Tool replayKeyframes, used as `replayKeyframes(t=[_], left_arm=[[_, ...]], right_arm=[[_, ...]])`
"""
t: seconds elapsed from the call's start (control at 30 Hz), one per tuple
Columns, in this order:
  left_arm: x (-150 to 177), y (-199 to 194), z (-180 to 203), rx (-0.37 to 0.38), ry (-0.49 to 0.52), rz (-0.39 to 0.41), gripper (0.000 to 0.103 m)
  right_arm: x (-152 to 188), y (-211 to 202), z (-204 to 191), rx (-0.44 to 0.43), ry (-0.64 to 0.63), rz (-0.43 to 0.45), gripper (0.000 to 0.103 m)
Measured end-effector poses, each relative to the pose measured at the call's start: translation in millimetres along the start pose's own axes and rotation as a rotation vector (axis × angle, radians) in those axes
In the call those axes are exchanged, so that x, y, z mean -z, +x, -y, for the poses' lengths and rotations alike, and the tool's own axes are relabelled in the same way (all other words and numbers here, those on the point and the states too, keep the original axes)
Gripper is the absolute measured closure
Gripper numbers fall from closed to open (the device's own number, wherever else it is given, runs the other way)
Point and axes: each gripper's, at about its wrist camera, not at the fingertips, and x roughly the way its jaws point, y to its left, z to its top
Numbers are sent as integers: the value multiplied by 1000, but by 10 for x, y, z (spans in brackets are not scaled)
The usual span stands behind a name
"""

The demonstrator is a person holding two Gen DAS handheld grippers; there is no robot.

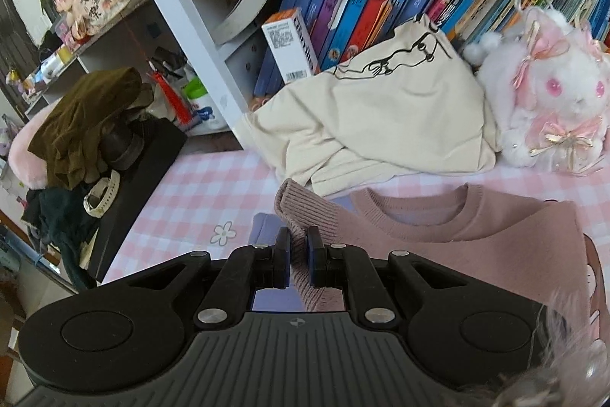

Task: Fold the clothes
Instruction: 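Lay the pink sleeve down and open the right gripper, then withdraw the right tool while moving the left gripper to the lavender side edge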

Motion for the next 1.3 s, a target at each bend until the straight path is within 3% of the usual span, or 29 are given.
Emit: replayKeyframes(t=[0.07, 0.13, 0.17, 0.4, 0.63, 1.0, 1.3], left_arm=[[-4, 7, 15, 5, 8, -1, 11], [-10, 14, 30, 9, 16, -1, 11], [-12, 19, 35, 10, 18, -1, 11], [-47, 43, 70, 21, 27, 6, 11], [-80, 83, 119, 46, 18, 4, 11], [-158, 80, 206, 22, -34, 14, 11], [-209, 33, 223, -63, -185, -31, 11]], right_arm=[[5, 18, 1, -11, 2, -8, 87], [5, -11, 11, -21, 10, 2, 72], [5, -36, 19, -24, 13, 13, 59], [71, -224, 169, -6, 24, 33, 56], [382, -500, 467, 60, 34, 21, 53], [1272, -1210, 979, 157, 91, -20, 50], [1889, -1747, 1229, 237, 37, -34, 46]])
